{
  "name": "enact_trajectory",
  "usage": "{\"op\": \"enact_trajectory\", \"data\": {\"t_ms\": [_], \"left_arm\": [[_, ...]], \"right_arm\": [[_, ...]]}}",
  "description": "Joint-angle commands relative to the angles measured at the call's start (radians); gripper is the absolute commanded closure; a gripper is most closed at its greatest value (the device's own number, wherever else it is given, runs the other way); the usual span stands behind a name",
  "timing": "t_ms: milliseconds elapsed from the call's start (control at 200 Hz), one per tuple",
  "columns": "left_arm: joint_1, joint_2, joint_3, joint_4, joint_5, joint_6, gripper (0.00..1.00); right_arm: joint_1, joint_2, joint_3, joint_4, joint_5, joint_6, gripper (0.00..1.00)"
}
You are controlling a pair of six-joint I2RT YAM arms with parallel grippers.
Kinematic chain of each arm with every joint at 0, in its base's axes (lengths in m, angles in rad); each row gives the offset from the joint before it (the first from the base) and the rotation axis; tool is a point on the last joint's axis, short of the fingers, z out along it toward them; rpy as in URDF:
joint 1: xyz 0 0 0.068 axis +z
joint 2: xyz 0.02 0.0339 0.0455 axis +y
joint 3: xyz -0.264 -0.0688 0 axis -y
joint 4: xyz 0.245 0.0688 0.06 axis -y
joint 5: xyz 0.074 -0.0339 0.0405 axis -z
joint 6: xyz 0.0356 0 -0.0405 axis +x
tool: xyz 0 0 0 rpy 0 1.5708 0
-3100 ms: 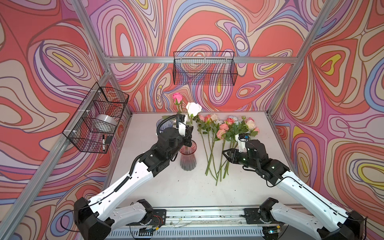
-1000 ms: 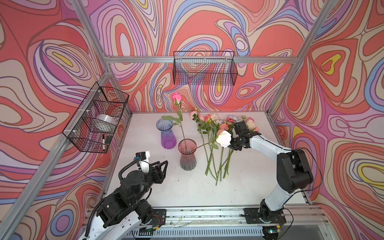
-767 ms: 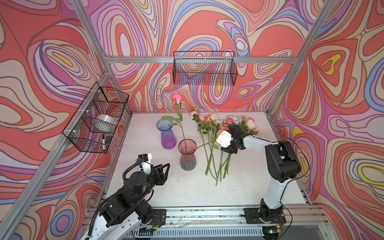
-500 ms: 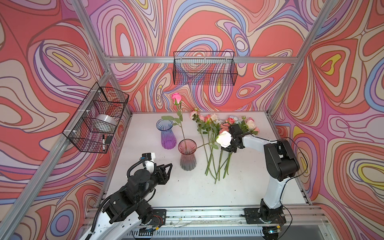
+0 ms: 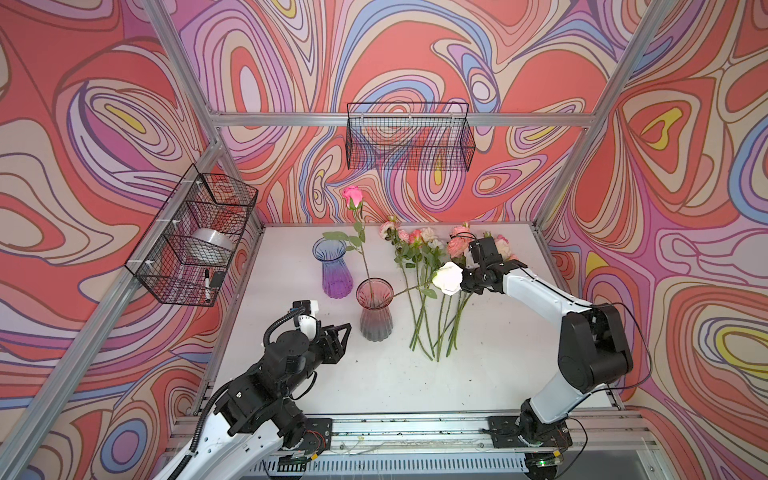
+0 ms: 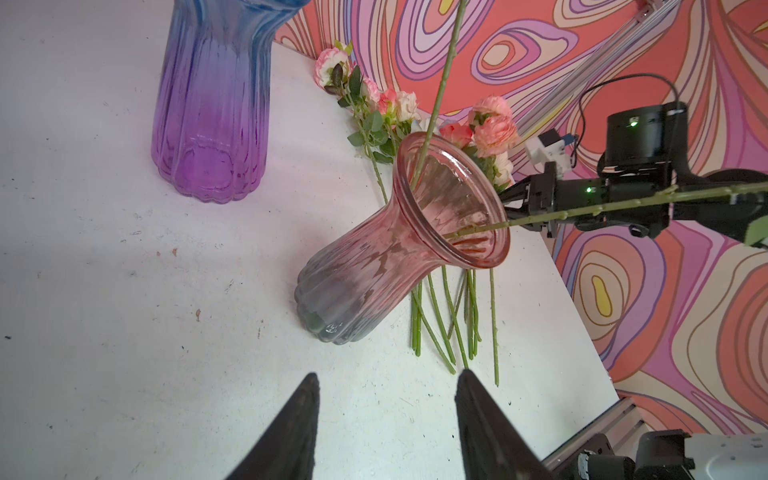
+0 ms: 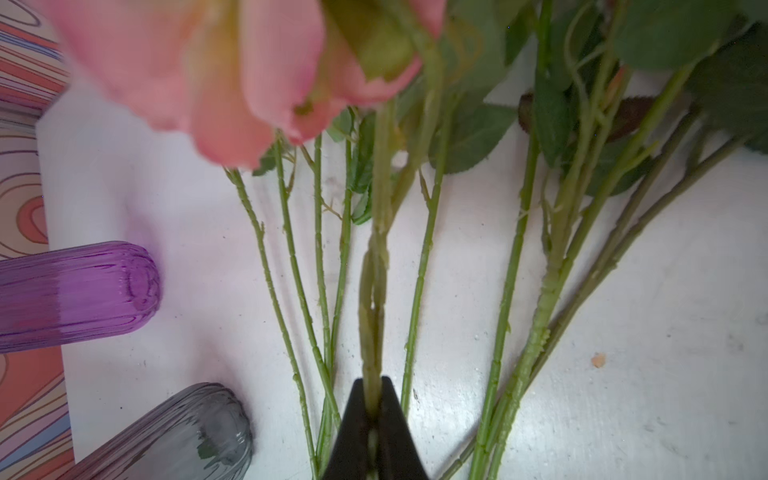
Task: Arrange the flowers into the vase
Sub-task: 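Close the right gripper on a peach rose stem and lift it, then raise the peach rose high above the table with the right gripper, then lower the peach rose into the pink-grey vase with the right gripper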
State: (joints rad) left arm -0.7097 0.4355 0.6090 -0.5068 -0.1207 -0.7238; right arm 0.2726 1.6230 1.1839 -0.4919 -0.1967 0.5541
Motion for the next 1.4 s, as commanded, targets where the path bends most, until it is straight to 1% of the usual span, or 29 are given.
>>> {"op": "enact_trajectory", "data": {"t_ms": [0,130,340,446,521,626,791,886,951,1051,1181,1317,1397], "left_arm": [[0.001,0.021,0.042,0.053,0.027,0.015,0.47],[0.001,0.033,0.054,0.084,0.048,0.029,0.46],[0.001,0.041,0.059,0.132,0.063,0.047,0.46],[0.001,0.055,0.067,0.156,0.068,0.057,0.46],[0.001,0.069,0.079,0.161,0.063,0.06,0.46],[0.001,0.085,0.087,0.173,0.066,0.058,0.46],[0.001,0.085,0.098,0.17,0.063,0.048,0.46],[0.001,0.073,0.118,0.131,0.039,0.049,0.46],[0.001,0.068,0.136,0.108,0.032,0.07,0.46],[0.001,0.075,0.169,0.08,0.019,0.11,0.46],[0.0,0.098,0.194,0.084,0.016,0.122,0.46],[0.001,0.109,0.197,0.092,0.022,0.119,0.46],[0.001,0.103,0.194,0.087,0.02,0.12,0.46]], "right_arm": [[0.004,-0.107,-0.053,0.012,0.015,-0.041,0.97],[0.004,-0.273,-0.124,0.069,0.02,-0.06,0.98],[0.028,-0.549,-0.204,0.179,-0.013,-0.081,0.99],[0.063,-0.613,-0.211,0.234,-0.033,-0.068,0.99],[0.114,-0.629,-0.196,0.279,-0.004,-0.078,0.99],[0.171,-0.597,-0.157,0.354,0.054,-0.105,1.0],[0.177,-0.495,-0.038,0.473,0.087,-0.094,1.0],[0.178,-0.467,0.046,0.491,0.096,-0.105,1.0],[0.179,-0.453,0.082,0.515,0.082,-0.112,1.0],[0.185,-0.393,0.133,0.574,0.027,-0.099,1.0],[0.201,-0.305,0.18,0.677,0.026,-0.078,1.0],[0.247,-0.202,0.266,0.712,0.013,-0.091,1.0],[0.278,-0.143,0.31,0.701,-0.004,-0.101,1.0]]}}
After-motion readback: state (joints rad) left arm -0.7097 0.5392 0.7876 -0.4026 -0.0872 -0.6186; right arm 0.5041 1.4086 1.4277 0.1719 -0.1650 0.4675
